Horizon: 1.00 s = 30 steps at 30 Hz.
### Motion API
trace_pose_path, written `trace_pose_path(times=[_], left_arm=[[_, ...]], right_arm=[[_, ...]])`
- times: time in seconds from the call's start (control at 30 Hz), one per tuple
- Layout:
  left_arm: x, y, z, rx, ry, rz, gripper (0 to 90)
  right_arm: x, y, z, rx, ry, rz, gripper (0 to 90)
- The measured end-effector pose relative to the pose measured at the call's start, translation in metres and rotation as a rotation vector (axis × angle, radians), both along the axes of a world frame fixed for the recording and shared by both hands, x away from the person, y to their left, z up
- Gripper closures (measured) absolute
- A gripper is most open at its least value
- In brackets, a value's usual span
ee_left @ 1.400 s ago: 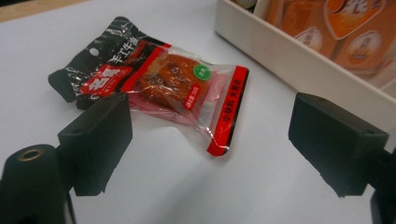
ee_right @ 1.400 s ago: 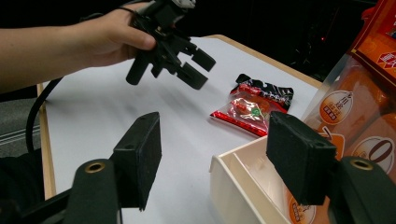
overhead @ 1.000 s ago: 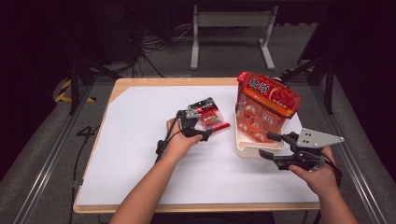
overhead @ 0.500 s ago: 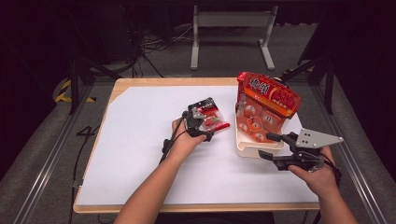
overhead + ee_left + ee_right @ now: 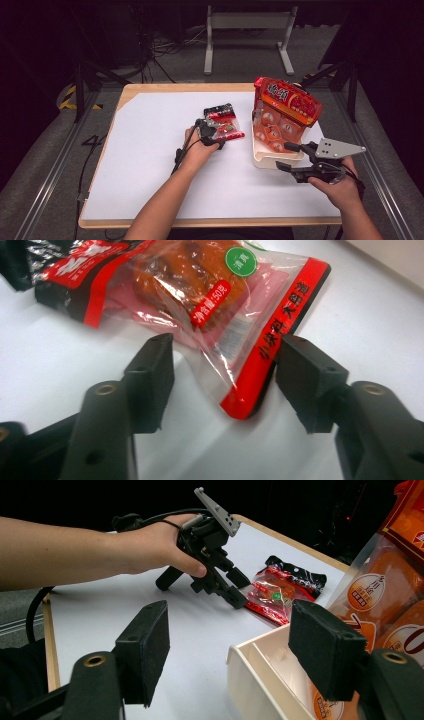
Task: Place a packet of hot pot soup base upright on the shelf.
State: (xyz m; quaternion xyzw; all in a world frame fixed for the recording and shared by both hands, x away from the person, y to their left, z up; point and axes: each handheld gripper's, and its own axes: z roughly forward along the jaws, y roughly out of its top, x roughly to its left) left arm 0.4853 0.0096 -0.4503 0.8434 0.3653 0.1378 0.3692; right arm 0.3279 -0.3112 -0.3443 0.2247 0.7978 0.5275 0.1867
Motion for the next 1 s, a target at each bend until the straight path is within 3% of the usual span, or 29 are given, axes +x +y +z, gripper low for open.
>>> trace_pose_path(times=[0.2,0.4,0.63,0.77,0.87,1.0], left_arm=[[0.002,0.005,0.001,0.002,-0.005,0.022,61.0],[0.002,0.008,0.001,-0.008,0.002,0.046,86.2],[0.0,0.013,0.005,-0.044,0.039,0.049,89.8],[-0.006,0.019,0.009,-0.049,0.02,0.037,90.0],[-0.018,0.031,0.016,-0.098,0.007,0.018,90.0],[-0.031,0.041,0.024,-0.115,-0.028,-0.001,90.0]], right_arm=[[0.0,0.002,-0.001,-0.005,-0.003,0.004,33.5],[0.0,0.001,-0.002,-0.005,0.0,0.003,33.6],[0.001,0.001,-0.004,-0.011,0.001,0.003,34.2],[0.001,0.001,-0.004,-0.01,0.001,0.005,34.2],[0.001,0.002,-0.004,-0.012,0.0,0.004,34.4],[0.001,0.003,-0.004,-0.013,0.0,0.008,34.5]])
